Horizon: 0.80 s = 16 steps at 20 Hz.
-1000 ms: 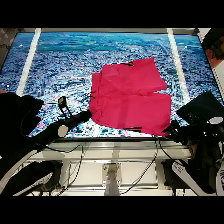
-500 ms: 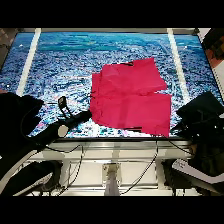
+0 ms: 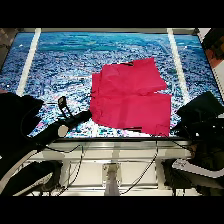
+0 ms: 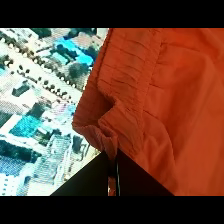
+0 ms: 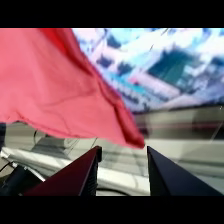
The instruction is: Fold the clothes and pants, and hang the long-sleeved shirts on hangers.
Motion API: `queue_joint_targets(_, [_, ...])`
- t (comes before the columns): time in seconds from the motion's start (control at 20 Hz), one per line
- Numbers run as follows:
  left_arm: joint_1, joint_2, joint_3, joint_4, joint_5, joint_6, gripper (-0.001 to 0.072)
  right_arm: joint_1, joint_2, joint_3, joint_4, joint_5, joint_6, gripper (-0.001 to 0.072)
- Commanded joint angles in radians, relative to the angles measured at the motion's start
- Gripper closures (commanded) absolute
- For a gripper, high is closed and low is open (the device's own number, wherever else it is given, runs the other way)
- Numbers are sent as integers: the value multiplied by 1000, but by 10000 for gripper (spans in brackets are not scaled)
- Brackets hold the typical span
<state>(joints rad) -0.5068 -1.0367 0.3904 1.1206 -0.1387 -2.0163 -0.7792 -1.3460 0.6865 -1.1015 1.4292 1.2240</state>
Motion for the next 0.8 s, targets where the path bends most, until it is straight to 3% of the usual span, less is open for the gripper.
queue_joint_targets(0.0, [0, 0, 0, 0, 0, 0, 687, 1, -3, 1, -1, -56, -11, 365])
queue_joint_targets(0.3, [0, 0, 0, 0, 0, 0, 687, 13, -51, 0, 34, -60, -12, 364])
queue_joint_targets(0.75, [0, 0, 0, 0, 0, 0, 687, 217, -70, 0, 30, -105, -11, 367])
